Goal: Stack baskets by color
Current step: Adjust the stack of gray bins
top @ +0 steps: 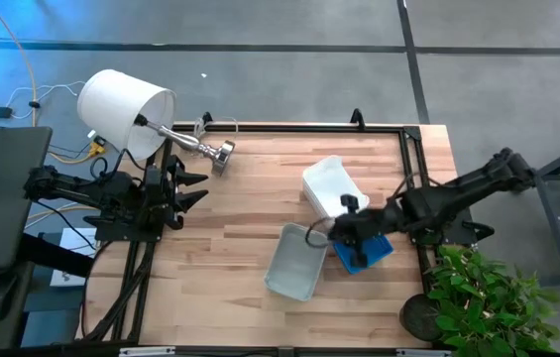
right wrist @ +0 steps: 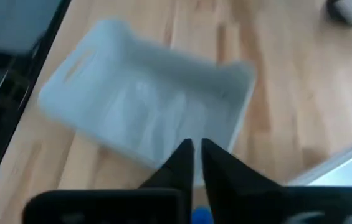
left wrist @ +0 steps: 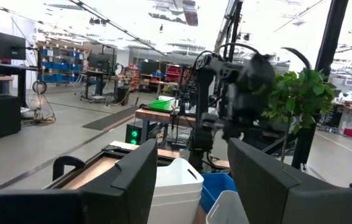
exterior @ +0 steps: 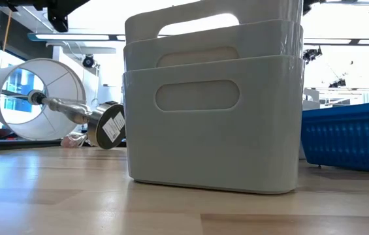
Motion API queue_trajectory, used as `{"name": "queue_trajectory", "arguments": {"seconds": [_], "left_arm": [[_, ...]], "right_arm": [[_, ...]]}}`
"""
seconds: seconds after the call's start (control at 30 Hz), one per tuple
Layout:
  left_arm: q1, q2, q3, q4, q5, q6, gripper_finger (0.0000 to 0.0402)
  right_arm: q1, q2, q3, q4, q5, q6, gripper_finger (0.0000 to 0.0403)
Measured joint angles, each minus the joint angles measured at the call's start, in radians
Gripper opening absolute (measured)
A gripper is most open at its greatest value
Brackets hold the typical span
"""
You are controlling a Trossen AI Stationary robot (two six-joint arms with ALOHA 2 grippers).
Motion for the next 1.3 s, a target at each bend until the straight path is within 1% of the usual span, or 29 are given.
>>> {"name": "queue_trajectory", "arguments": {"seconds": [0.03, 0.13, 0.23, 0.33, 0.5, 0.63, 0.77, 0.97, 1.13, 1.3], "left_arm": [[0.0, 0.0, 0.0, 0.0, 0.0, 0.0, 0.0184], [0.0, 0.0, 0.0, 0.0, 0.0, 0.0, 0.0184], [0.0, 0.0, 0.0, 0.0, 0.0, 0.0, 0.0184], [0.0, 0.0, 0.0, 0.0, 0.0, 0.0, 0.0184], [0.0, 0.0, 0.0, 0.0, 0.0, -0.001, 0.0184], [0.0, 0.0, 0.0, 0.001, 0.0, 0.0, 0.0184], [0.0, 0.0, 0.0, 0.001, 0.0, 0.0, 0.0184], [0.0, 0.0, 0.0, 0.001, 0.001, -0.001, 0.0184], [0.0, 0.0, 0.0, 0.001, 0.004, 0.0, 0.0184], [0.0, 0.0, 0.0, 0.001, 0.004, 0.0, 0.0184]], "right_arm": [[0.02, 0.013, 0.016, -0.04, -0.003, 0.022, 0.0015], [0.064, 0.049, 0.051, -0.124, -0.034, 0.142, 0.002], [0.09, 0.094, 0.041, -0.132, -0.053, 0.211, 0.0006], [0.098, 0.167, 0.029, -0.118, -0.064, 0.232, 0.0005], [0.077, 0.283, 0.029, -0.068, -0.14, 0.234, 0.0002], [0.055, 0.358, 0.029, -0.017, -0.166, 0.222, 0.0001], [0.029, 0.407, 0.029, 0.091, -0.171, 0.186, 0.0], [-0.024, 0.472, 0.029, 0.304, -0.194, 0.072, 0.0], [-0.085, 0.527, 0.029, 0.387, -0.167, 0.023, 0.0], [-0.142, 0.582, 0.029, 0.545, -0.168, -0.025, 0.0]]}}
